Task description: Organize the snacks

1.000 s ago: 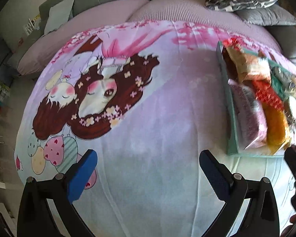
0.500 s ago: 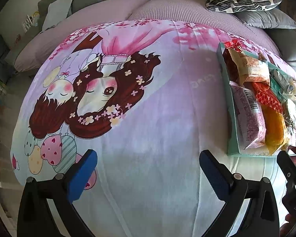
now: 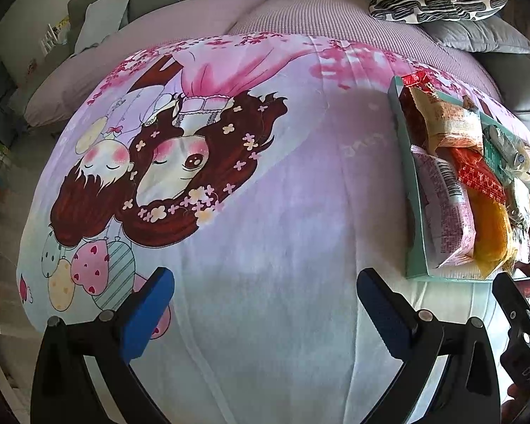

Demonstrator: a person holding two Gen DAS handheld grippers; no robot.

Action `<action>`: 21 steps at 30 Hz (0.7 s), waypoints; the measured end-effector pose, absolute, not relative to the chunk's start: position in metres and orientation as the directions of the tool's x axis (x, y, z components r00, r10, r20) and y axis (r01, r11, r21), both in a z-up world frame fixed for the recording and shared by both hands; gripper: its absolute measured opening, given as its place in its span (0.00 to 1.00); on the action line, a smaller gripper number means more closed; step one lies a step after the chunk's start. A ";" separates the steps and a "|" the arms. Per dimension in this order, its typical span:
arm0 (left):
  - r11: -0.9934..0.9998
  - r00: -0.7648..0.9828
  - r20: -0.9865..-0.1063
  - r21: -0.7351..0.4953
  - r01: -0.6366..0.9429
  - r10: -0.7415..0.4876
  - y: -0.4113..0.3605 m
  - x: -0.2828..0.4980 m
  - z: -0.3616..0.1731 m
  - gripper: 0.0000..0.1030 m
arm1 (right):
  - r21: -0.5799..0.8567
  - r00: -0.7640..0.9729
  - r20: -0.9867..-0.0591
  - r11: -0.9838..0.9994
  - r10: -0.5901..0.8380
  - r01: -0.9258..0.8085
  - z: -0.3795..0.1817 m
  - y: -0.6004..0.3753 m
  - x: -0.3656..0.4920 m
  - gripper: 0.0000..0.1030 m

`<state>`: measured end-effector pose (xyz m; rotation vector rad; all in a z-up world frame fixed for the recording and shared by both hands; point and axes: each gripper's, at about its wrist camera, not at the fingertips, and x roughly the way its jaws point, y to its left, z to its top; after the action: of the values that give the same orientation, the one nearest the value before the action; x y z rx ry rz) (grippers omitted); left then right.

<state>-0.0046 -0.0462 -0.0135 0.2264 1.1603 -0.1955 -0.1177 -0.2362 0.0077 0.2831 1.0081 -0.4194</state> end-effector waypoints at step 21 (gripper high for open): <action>0.962 0.380 -0.924 0.070 0.264 -0.037 -0.047 -0.004 -0.017 1.00 | 0.030 0.453 -0.867 0.884 -0.209 0.466 0.004 -0.236 -0.117 1.00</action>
<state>-0.0042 -0.0472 -0.0172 0.2198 1.1675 -0.1942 -0.1167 -0.2360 0.0042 0.2809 1.0203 -0.4239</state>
